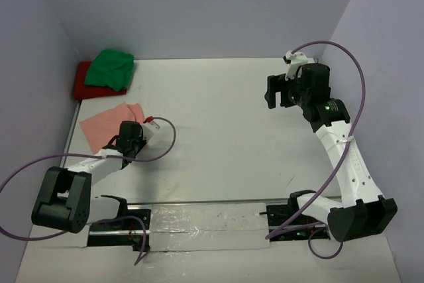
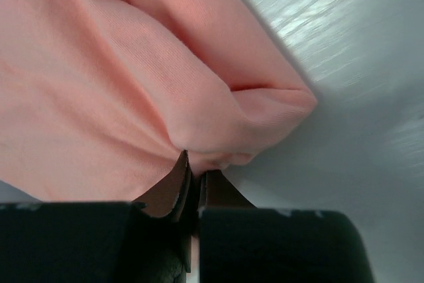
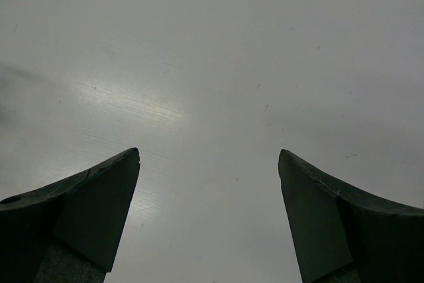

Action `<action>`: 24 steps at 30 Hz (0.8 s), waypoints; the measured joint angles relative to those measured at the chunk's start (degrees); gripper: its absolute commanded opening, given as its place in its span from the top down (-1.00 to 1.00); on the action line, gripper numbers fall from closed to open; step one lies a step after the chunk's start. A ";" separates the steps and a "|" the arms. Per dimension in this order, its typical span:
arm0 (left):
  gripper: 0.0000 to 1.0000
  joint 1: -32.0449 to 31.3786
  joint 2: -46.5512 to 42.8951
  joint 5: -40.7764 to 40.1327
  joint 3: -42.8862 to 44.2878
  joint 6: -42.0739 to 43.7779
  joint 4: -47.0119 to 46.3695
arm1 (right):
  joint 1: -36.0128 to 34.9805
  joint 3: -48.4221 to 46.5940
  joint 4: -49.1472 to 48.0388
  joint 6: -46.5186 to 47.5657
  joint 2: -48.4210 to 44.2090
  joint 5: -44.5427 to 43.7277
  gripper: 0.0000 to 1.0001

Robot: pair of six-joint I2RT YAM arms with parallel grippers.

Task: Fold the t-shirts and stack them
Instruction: Neatly place the folded tshirt to the corner

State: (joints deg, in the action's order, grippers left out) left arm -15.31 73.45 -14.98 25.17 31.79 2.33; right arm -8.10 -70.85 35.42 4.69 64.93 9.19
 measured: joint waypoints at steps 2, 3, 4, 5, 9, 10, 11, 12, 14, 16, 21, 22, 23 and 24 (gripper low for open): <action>0.99 2.25 -0.44 0.63 -0.42 1.20 -0.33 | 0.13 -0.44 0.50 0.00 -0.24 0.22 -0.83; 0.98 3.56 -0.50 1.16 -0.50 1.90 -0.55 | 0.20 -0.68 0.72 0.02 -0.42 0.37 -0.83; 0.95 4.68 -0.48 1.49 -0.66 2.45 -0.94 | 0.26 -0.98 1.05 0.00 -0.52 0.44 -0.83; 0.90 5.97 -0.46 2.03 -0.87 3.17 -1.49 | 0.28 -1.38 1.36 0.00 -0.63 0.57 -0.83; 0.19 9.46 0.09 3.37 -1.05 5.03 -3.23 | 0.28 -2.25 1.66 0.00 -0.98 1.18 -0.83; -0.02 9.92 0.09 3.54 -1.05 5.22 -3.41 | 0.28 -2.25 1.84 0.00 -1.05 1.49 -0.83; -0.07 10.25 -0.07 3.63 -0.94 5.11 -3.65 | 0.28 -2.25 1.90 0.00 -1.05 1.60 -0.83; -0.22 10.47 -0.48 3.61 -0.72 5.05 -3.54 | 0.28 -2.21 1.92 0.02 -1.01 1.88 -0.83; -0.32 10.91 -1.81 5.40 0.44 3.98 -0.98 | 0.33 -1.90 1.79 0.07 -0.92 2.32 -0.82; -0.32 10.91 -3.63 7.48 2.25 2.05 2.89 | 0.37 -0.96 1.33 0.13 -0.92 2.40 -0.80; -0.99 10.91 -13.22 12.37 10.54 -6.21 7.10 | 0.39 5.64 -3.15 1.14 -2.45 0.87 -0.84; -0.99 10.91 -16.02 13.00 12.09 -8.46 6.16 | 0.39 7.76 -4.57 1.38 -3.41 0.59 -0.86; -0.99 10.91 -18.60 13.38 13.14 -11.13 4.26 | 0.39 9.68 -5.57 1.66 -4.57 0.42 -0.88; -0.99 10.91 -20.57 13.66 13.68 -13.62 2.43 | 0.39 11.47 -6.84 1.97 -5.79 0.26 -0.88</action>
State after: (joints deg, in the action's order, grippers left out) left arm -4.40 52.88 -1.32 38.85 18.17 4.75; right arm -7.70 -59.37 28.58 6.66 59.13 9.45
